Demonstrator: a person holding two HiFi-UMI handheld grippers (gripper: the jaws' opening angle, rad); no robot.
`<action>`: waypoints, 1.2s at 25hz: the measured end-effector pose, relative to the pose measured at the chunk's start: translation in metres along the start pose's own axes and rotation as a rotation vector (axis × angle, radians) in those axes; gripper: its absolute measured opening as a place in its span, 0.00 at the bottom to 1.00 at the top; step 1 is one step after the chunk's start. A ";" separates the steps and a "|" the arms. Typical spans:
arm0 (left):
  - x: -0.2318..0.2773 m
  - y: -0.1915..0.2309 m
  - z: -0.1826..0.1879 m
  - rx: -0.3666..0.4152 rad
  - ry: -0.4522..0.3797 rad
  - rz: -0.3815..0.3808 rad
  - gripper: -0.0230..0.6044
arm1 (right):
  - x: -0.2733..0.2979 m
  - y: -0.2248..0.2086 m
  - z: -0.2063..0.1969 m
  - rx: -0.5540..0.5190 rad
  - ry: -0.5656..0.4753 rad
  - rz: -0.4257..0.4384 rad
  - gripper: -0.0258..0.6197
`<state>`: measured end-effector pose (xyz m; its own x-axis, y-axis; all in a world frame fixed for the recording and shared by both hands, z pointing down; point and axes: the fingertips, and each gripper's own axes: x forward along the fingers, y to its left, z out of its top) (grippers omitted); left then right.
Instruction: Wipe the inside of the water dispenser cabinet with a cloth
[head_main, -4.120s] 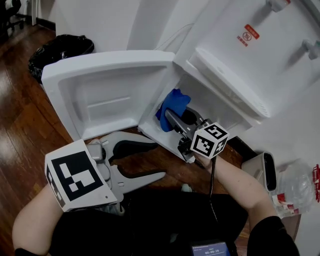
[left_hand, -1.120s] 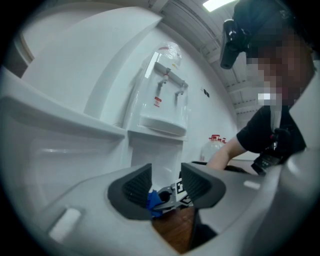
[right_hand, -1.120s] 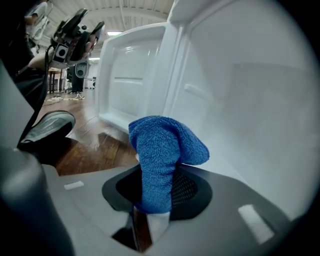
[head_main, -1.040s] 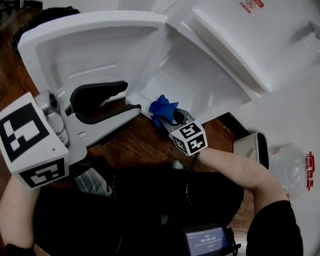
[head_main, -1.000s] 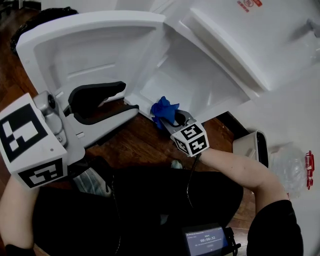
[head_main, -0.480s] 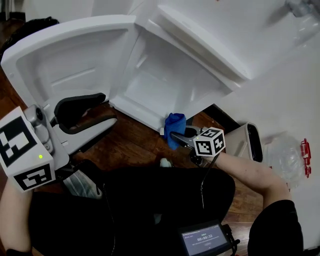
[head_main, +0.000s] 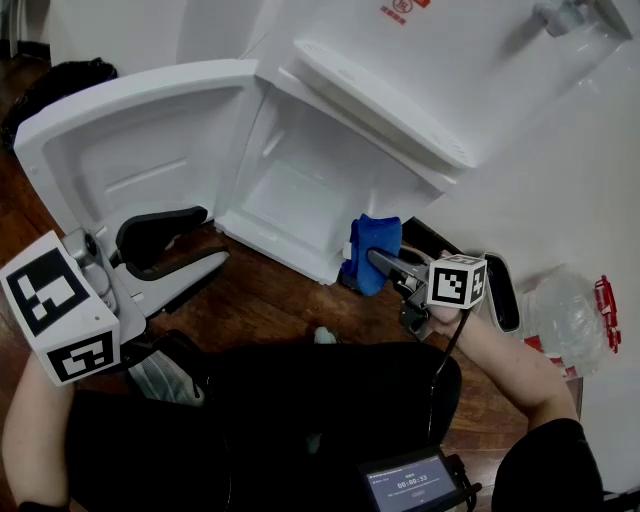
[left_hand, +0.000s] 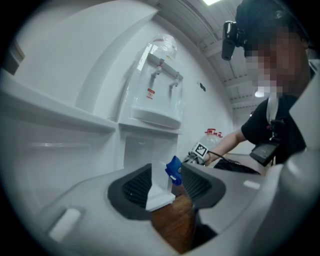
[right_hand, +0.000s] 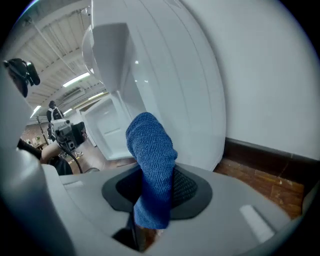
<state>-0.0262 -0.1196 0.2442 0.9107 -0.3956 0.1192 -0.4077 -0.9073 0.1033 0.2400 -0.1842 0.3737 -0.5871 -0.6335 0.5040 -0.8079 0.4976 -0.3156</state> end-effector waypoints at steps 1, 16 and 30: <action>0.000 -0.001 0.000 0.000 -0.001 -0.002 0.33 | -0.007 0.004 0.010 -0.005 -0.021 0.001 0.24; 0.002 -0.006 -0.001 0.013 0.016 -0.014 0.33 | -0.058 0.064 0.126 -0.129 -0.496 -0.046 0.23; 0.001 -0.011 0.011 0.016 0.009 -0.027 0.33 | 0.082 0.161 0.188 -0.115 -0.441 0.154 0.23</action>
<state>-0.0203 -0.1113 0.2327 0.9207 -0.3695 0.1253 -0.3815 -0.9199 0.0906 0.0523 -0.2679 0.2134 -0.6853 -0.7257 0.0612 -0.7135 0.6522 -0.2560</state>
